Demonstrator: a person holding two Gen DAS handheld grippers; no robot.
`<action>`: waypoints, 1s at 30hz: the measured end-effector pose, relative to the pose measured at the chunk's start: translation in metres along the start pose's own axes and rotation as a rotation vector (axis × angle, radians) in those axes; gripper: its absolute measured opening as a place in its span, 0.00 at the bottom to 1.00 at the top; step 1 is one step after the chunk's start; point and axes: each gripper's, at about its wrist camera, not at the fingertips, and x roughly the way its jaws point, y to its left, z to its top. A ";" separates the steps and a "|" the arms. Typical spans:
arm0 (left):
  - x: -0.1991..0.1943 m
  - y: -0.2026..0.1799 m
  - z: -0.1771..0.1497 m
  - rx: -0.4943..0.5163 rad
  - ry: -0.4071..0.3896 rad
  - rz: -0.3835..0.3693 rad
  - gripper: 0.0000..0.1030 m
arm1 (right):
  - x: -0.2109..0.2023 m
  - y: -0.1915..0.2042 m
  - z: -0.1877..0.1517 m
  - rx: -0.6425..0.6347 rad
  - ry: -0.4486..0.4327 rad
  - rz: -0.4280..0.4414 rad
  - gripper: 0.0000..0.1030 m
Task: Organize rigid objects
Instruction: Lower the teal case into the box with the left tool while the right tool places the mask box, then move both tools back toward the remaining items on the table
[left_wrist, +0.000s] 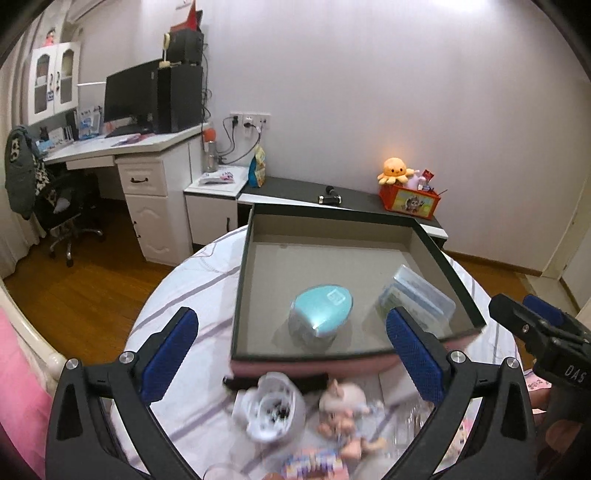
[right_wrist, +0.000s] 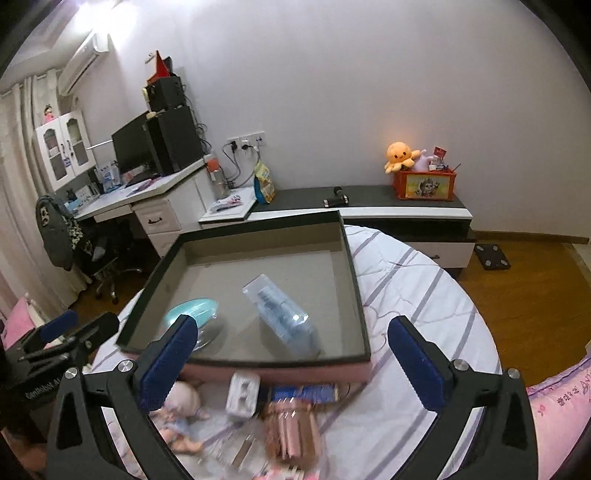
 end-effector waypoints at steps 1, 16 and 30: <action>-0.005 0.000 -0.003 -0.002 -0.006 0.000 1.00 | -0.003 0.002 -0.001 -0.002 -0.004 -0.002 1.00; -0.084 0.000 -0.040 0.010 -0.075 0.056 1.00 | -0.061 0.029 -0.037 -0.052 -0.075 -0.021 1.00; -0.116 0.003 -0.059 0.006 -0.081 0.071 1.00 | -0.091 0.043 -0.061 -0.082 -0.084 -0.048 1.00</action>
